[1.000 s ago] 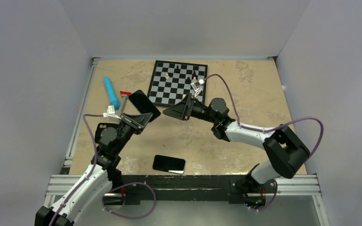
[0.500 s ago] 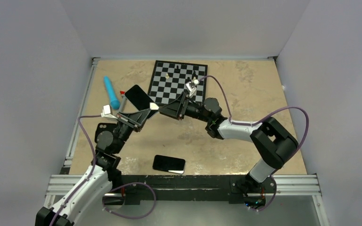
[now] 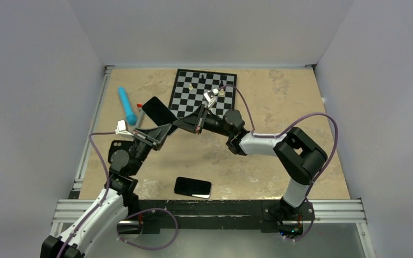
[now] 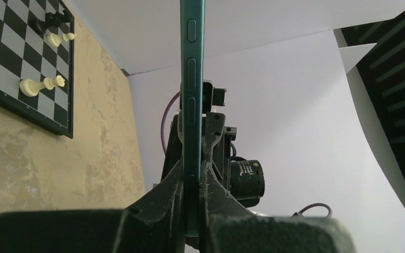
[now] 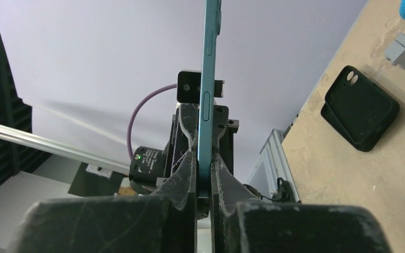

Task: Take the phone out of the phone case
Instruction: Place the phone at the center of the board.

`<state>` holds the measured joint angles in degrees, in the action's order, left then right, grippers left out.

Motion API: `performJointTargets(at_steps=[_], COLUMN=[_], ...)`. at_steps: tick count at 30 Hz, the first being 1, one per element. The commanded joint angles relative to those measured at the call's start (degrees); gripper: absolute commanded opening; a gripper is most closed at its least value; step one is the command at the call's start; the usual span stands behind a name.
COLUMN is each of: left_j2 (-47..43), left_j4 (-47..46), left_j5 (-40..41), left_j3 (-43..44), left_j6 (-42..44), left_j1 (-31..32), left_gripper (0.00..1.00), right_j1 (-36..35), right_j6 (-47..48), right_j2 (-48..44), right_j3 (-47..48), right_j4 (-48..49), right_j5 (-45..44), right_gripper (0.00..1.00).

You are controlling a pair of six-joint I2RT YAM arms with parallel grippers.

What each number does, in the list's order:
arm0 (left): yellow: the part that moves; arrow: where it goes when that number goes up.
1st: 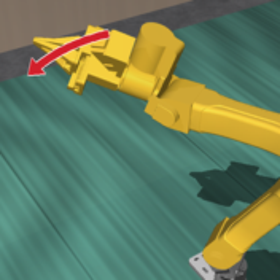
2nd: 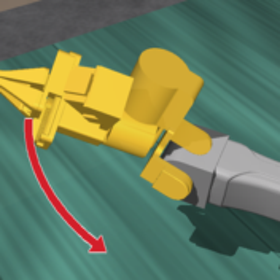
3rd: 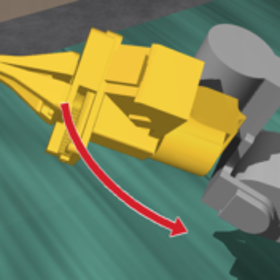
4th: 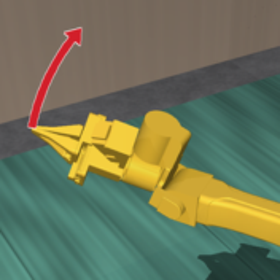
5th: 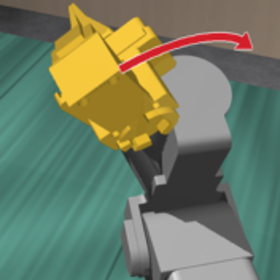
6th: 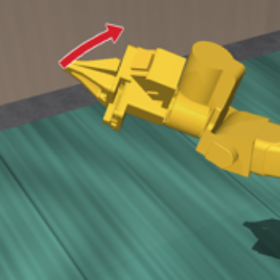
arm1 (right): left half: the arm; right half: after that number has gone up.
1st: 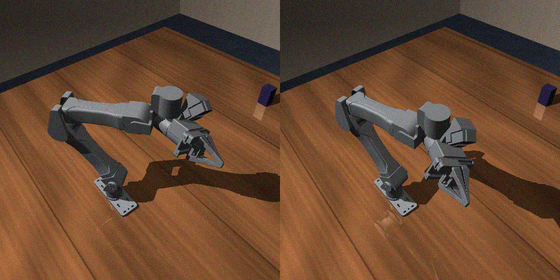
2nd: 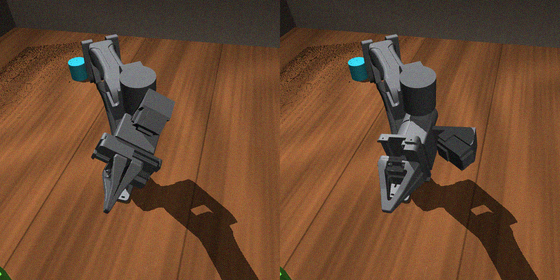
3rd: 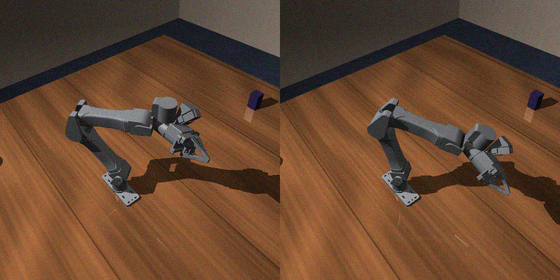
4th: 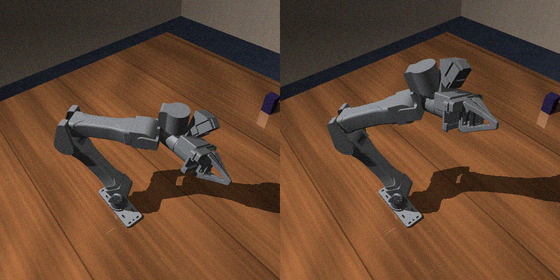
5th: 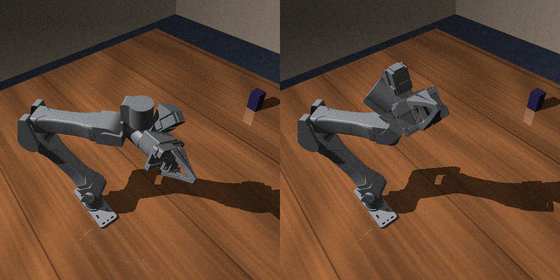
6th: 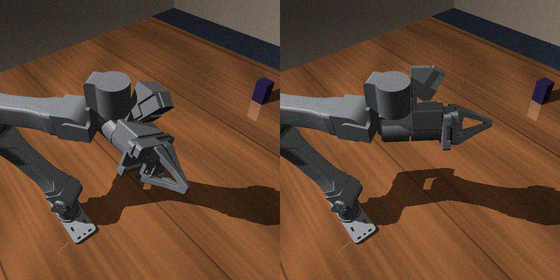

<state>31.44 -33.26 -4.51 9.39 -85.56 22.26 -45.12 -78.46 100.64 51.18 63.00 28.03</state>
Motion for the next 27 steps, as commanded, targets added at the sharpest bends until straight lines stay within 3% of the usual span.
performJointTargets(at_steps=[1,3,5,6,7,11,13,15,17,20,27], left_j2=[-2.08,-3.09,-5.17,-7.25,-8.92,-11.74,-11.51,-11.76,-12.74,-14.04,-13.46], left_j4=[-3.03,0.69,7.71,13.18,19.88,54.62,65.89,70.6,70.28,68.22,66.61], left_j5=[-1.52,-1.91,-2.43,-2.81,-2.86,3.44,9.48,13.7,14.69,14.53,12.56], left_j3=[0.5,0.33,1.34,2.53,4.42,16.82,22.01,25.0,26.05,26.17,27.24], left_j6=[-1.7,-2.19,-1.08,0.53,2.97,16.28,22.08,27.46,33.99,37.91,39.09], left_j1=[0.02,0.06,0.06,0.06,0.06,0.06,0.06,0.06,0.06,0.06,0.05], left_gripper=[0.13,0.42,0.8,0.94,1.0,1.0,1.0,1.0,1.0,0.98,0.96], right_j1=[0.0,0.79,2.74,4.14,5.86,12.22,13.99,14.15,13.81,14.23,13.82], right_j6=[-1.0,-0.97,0.41,1.08,2.11,14.24,29.26,53.1,68.21,76.13,74.56], right_j2=[0.58,0.36,-0.37,-0.78,-1.21,-2.34,-3.81,-5.51,-5.54,-7.31,-7.21], right_j3=[1.49,-0.09,-1.87,-3.06,-4.06,-3.65,-1.69,3.58,5.66,1.99,-6.0], right_j4=[5.64,7.35,6.1,5.82,5.44,-8.74,-27.75,-54.9,-70.92,-73.32,-63.8], right_j5=[0.14,0.41,1.89,2.95,4.75,18.76,24.53,23.41,21.51,23.21,27.46], right_gripper=[0.0,0.0,0.0,0.0,0.0,0.0,0.0,0.0,0.0,0.0,0.0])
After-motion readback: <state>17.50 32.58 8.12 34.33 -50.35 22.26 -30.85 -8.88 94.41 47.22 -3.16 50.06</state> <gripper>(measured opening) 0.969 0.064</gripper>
